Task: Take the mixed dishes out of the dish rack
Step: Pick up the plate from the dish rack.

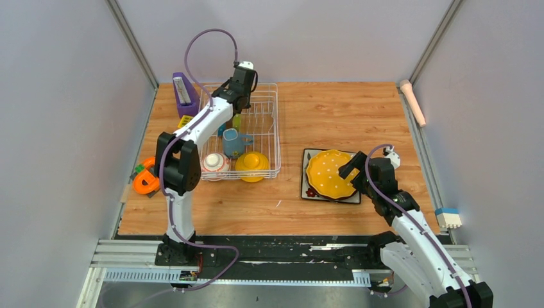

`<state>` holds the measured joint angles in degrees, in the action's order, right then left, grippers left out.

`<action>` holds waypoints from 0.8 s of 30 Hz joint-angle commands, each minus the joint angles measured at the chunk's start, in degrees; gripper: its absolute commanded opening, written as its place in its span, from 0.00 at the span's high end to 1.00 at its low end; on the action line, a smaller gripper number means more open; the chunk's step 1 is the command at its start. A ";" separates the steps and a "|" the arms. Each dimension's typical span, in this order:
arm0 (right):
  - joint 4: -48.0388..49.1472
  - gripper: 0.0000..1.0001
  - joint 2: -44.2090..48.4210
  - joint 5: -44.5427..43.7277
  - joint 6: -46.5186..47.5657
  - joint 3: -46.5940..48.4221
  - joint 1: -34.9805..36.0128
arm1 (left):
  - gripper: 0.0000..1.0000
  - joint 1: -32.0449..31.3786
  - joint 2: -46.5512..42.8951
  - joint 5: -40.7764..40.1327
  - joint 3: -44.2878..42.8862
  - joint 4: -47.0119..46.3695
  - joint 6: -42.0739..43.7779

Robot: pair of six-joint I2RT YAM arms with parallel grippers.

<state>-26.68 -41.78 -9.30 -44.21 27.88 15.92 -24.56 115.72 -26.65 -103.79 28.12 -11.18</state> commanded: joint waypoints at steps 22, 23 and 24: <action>2.03 0.00 1.26 -1.59 0.52 -0.54 -0.11 | 1.00 -0.10 -25.99 12.20 8.40 -15.01 1.22; 1.96 0.00 1.46 -1.60 0.52 -0.54 -0.16 | 1.00 -0.12 -26.91 14.63 10.05 -17.28 1.63; 1.97 0.00 1.73 -1.50 0.60 -0.62 -0.14 | 1.00 -0.14 -28.70 15.98 12.04 -18.48 2.53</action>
<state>-26.65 -41.50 -9.58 -44.23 27.24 15.92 -24.38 95.92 -17.37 -94.15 22.76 -11.16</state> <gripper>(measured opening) 0.996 0.372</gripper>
